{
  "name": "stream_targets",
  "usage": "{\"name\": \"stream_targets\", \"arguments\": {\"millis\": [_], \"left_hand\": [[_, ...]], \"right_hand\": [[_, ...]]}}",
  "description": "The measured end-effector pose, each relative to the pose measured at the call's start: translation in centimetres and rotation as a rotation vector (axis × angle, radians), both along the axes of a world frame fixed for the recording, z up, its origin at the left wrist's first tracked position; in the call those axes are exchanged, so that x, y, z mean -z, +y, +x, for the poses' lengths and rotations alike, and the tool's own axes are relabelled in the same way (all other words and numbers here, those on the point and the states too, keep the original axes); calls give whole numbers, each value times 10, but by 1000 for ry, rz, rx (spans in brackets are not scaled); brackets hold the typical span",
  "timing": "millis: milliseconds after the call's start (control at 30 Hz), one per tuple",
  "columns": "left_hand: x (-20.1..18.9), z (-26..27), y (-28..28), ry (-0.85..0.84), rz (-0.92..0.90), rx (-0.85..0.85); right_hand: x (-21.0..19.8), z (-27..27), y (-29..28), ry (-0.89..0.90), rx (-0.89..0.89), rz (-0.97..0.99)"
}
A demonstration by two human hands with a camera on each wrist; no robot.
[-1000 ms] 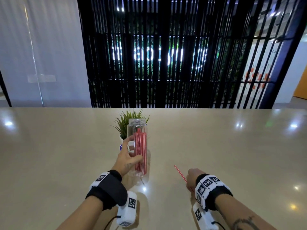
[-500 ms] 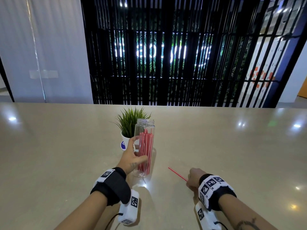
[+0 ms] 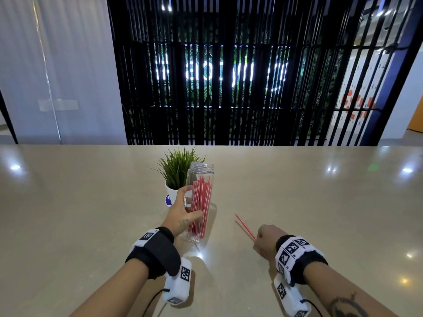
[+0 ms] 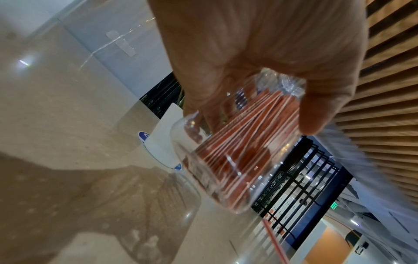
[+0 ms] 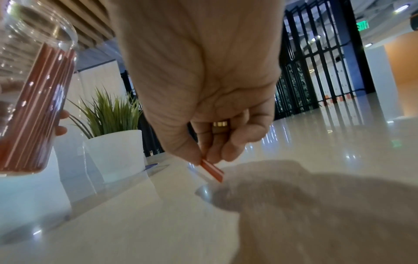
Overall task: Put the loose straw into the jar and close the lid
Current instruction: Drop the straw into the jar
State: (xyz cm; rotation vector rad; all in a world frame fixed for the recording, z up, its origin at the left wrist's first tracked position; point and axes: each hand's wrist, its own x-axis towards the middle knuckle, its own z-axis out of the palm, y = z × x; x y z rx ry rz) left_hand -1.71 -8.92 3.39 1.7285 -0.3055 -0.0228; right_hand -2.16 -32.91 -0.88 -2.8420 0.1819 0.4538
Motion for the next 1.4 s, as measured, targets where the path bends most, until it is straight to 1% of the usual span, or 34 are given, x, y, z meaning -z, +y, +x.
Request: {"name": "stream_targets", "arguments": {"millis": [67, 133, 233, 367, 467, 567, 667, 767, 833, 900, 967, 1133, 1233, 1400], "left_hand": [[0, -1, 1, -1, -8, -8], [0, -1, 2, 0, -13, -13], [0, -3, 4, 10, -10, -14], [-1, -8, 1, 48, -32, 21], [-2, -9, -2, 58, -43, 35], [-3, -10, -7, 48, -70, 42], [-4, -12, -11, 35, -85, 56], [-5, -14, -14, 9, -89, 67], [-7, -15, -15, -6, -83, 76], [-8, -15, -16, -15, -78, 83], [-10, -15, -16, -22, -79, 78], [-16, -15, -16, -39, -110, 72], [-15, -15, -17, -41, -119, 70], [-15, -15, -19, -36, -125, 70]], "right_hand": [[-14, 3, -4, -57, -29, 72], [-33, 8, -7, -139, -32, 196], [-66, 10, -9, -309, 18, 446], [-114, 9, 2, -513, -33, 767], [-150, 7, 19, -698, -91, 896], [-176, 6, 36, -869, -173, 949], [-188, 7, 55, -953, -271, 867], [-191, 9, 69, -971, -326, 715], [-190, 10, 75, -933, -371, 580], [-187, 9, 78, -855, -427, 457], [-184, 9, 78, -797, -463, 378], [-185, 1, 79, -648, -518, 343], [-186, -1, 79, -630, -542, 302], [-187, -4, 76, -613, -548, 299]]}}
